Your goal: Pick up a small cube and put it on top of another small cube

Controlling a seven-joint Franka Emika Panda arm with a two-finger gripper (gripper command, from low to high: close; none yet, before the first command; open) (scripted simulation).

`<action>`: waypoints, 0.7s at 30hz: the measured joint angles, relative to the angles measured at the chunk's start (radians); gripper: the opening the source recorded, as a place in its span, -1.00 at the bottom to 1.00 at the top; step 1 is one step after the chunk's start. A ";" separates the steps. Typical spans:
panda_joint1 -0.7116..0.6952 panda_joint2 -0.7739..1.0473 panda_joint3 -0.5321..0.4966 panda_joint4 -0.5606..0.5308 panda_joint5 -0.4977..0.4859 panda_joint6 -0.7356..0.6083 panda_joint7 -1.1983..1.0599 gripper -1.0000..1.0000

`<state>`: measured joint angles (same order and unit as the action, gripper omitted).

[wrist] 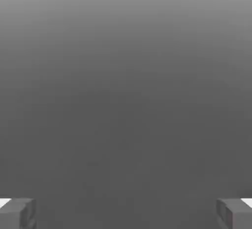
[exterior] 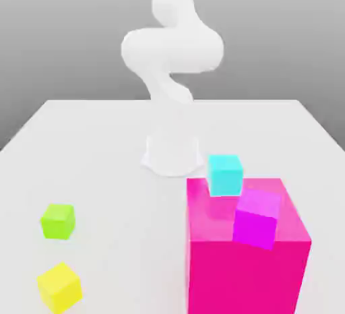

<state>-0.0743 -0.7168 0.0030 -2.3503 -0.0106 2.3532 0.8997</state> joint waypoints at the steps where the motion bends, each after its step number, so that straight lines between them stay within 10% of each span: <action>1: -0.037 0.041 0.002 -0.023 -0.004 0.026 0.047 0.00; 21: -0.522 0.776 -0.123 -0.425 0.035 0.493 0.788 0.00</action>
<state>-0.5965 0.0591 -0.1201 -2.7752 0.0245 2.8467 1.6874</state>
